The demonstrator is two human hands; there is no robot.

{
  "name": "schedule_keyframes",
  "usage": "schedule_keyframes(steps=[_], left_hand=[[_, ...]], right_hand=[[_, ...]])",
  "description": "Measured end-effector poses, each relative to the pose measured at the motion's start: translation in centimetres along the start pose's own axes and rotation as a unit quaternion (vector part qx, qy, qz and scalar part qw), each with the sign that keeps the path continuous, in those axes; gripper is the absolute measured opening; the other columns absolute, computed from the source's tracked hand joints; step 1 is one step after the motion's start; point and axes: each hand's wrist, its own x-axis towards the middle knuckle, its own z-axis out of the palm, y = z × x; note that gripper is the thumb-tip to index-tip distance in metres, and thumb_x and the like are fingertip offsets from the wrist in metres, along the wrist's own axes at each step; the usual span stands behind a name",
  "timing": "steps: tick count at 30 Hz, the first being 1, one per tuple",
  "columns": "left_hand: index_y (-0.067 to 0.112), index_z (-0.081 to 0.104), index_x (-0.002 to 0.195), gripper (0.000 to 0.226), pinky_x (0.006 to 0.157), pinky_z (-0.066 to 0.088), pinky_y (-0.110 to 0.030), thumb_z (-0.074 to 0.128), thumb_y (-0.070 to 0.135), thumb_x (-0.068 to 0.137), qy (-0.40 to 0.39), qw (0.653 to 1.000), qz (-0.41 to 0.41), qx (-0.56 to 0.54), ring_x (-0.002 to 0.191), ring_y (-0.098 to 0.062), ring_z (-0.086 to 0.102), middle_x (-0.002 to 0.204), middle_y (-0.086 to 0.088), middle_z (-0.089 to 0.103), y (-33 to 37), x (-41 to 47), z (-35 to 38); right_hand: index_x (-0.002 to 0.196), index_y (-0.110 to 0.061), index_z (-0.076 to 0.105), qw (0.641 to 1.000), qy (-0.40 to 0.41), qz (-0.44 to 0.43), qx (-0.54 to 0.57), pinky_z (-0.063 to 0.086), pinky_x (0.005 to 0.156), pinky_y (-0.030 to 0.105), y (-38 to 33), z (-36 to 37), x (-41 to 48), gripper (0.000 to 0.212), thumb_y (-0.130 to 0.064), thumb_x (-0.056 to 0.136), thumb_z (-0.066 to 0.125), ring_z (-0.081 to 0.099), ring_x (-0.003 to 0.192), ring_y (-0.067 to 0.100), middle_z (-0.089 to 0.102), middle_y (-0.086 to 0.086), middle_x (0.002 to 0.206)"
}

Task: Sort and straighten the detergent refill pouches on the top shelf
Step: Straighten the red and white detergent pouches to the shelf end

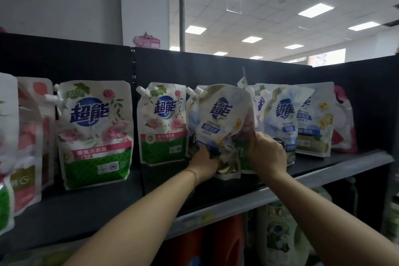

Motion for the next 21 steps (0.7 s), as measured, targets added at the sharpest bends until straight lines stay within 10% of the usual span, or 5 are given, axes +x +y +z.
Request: schedule_keyframes(steps=[16, 21], left_hand=[[0.010, 0.040, 0.141, 0.048, 0.109, 0.037, -0.043, 0.043, 0.034, 0.100, 0.015, 0.990, -0.082, -0.110, 0.124, -0.031, 0.049, 0.137, -0.012, 0.051, 1.3, -0.7, 1.9], [0.014, 0.059, 0.105, 0.029, 0.080, 0.054, -0.039, 0.042, 0.038, 0.101, -0.077, 0.944, -0.119, -0.297, 0.091, -0.026, 0.063, 0.101, -0.010, 0.065, 4.5, -3.4, 3.8]], right_hand=[[0.061, -0.010, 0.052, 0.972, 0.179, -0.141, 0.063, 0.031, 0.039, 0.021, -2.3, -7.0, -3.3, 0.042, -0.029, 0.095, 0.038, 0.048, 0.035, 0.021, 0.055, 0.005, 0.050], [0.062, -0.010, 0.050, 0.969, 0.181, -0.148, 0.084, 0.032, 0.036, 0.024, -3.0, -8.4, -4.6, 0.040, -0.028, 0.096, 0.039, 0.046, 0.035, 0.021, 0.051, 0.005, 0.049]])
